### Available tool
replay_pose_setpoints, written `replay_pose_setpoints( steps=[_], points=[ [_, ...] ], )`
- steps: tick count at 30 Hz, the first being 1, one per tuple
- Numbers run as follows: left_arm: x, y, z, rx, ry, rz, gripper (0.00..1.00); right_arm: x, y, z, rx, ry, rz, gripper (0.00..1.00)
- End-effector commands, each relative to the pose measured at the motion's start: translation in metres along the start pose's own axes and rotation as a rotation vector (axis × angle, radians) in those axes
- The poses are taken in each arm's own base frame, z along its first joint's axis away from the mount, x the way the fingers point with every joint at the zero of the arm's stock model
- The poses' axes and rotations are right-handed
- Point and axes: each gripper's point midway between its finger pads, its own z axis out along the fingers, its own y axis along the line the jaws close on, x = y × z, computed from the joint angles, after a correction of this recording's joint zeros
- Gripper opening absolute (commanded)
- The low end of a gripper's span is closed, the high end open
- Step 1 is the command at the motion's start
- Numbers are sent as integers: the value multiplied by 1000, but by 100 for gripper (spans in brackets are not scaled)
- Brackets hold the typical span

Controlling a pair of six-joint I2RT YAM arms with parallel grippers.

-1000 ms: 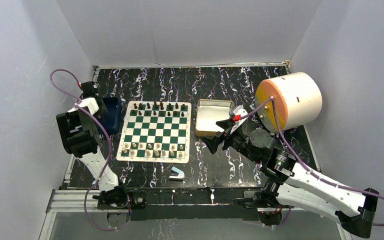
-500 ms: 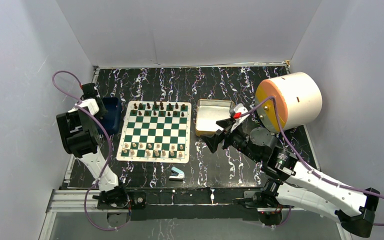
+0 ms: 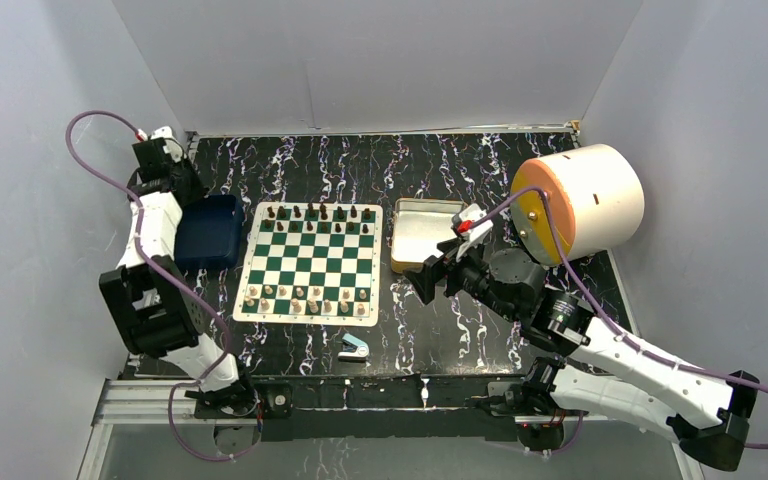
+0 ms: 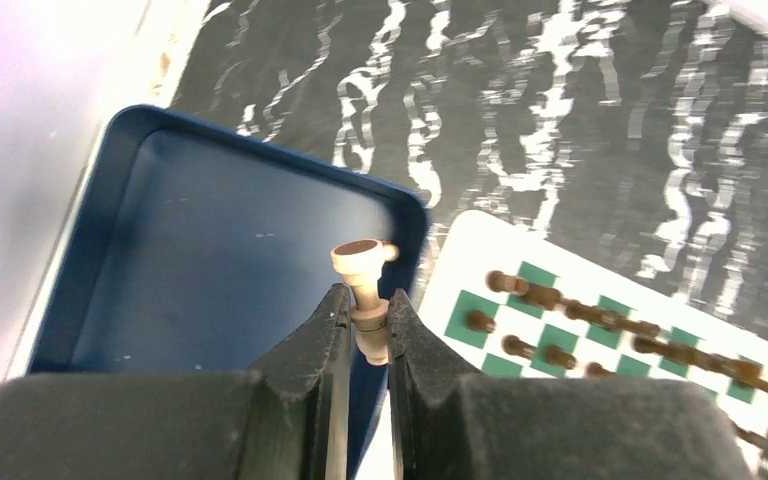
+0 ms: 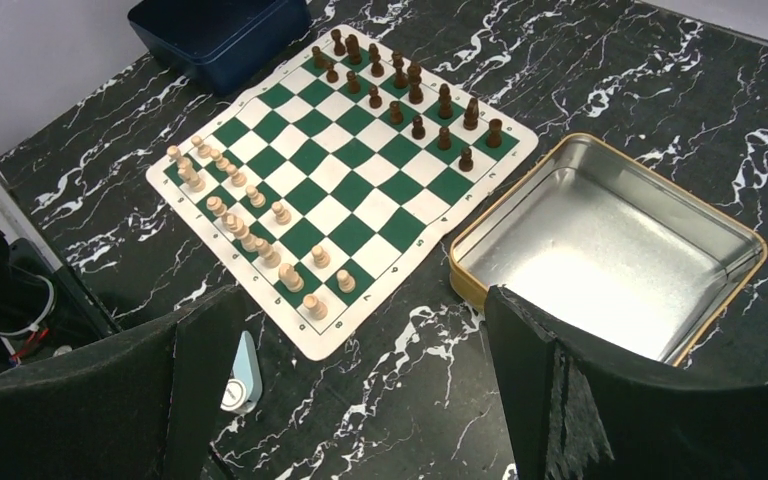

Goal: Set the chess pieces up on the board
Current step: Pick up the chess piece from the storage box, then place the chess piece on the chessboard.

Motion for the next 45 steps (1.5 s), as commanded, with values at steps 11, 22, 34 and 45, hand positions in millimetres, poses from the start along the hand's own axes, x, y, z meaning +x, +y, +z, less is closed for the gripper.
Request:
replay_pose_setpoints(
  steps=[11,22,34,45],
  points=[
    [51,-185,-107,706,108,142,0,-52,1,-15,-53,-160,-339,99],
    [136,-262,-173,998,351,199,0,-38,28,-5,-248,-191,-644,88],
    [195,-314,-254,1249,479,368,0,4,37,11,-411,-67,-914,74],
    [238,-322,-320,1469,622,463,0,13,28,34,-414,16,-1116,64]
  ],
)
